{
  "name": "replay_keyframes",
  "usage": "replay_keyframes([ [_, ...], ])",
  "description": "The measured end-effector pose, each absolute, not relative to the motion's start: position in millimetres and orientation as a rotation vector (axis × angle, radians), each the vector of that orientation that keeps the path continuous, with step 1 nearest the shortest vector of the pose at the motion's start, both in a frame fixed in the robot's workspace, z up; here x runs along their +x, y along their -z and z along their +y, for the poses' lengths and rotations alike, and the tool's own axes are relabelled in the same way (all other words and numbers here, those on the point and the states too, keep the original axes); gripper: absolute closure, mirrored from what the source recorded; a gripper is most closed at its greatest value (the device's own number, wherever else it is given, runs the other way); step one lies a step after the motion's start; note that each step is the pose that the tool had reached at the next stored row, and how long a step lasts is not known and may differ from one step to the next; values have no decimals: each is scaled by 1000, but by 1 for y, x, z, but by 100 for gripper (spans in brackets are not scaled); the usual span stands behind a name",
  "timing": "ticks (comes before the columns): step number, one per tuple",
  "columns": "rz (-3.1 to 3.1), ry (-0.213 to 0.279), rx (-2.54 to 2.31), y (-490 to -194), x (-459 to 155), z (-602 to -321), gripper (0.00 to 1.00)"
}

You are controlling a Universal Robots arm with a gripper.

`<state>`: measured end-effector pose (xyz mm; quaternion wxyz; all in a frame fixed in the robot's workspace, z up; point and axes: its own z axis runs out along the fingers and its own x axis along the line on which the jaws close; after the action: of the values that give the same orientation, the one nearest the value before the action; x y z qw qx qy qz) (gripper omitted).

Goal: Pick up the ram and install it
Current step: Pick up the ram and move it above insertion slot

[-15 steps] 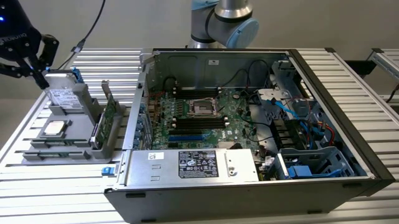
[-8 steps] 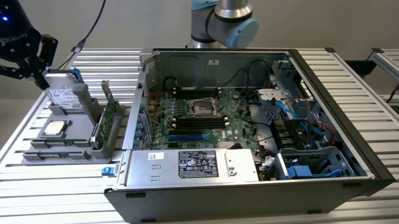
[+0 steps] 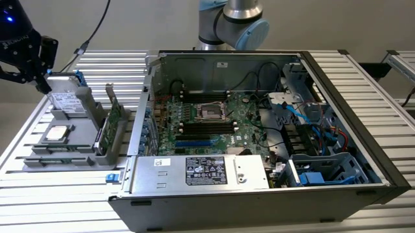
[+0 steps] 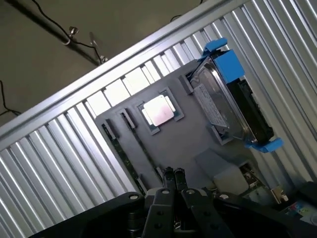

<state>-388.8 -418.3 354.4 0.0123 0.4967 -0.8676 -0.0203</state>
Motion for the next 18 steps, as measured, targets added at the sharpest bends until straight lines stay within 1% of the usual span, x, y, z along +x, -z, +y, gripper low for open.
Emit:
replay_keyframes([
  [18, -2410, 56, 1966, -352, -389, -418, 90],
])
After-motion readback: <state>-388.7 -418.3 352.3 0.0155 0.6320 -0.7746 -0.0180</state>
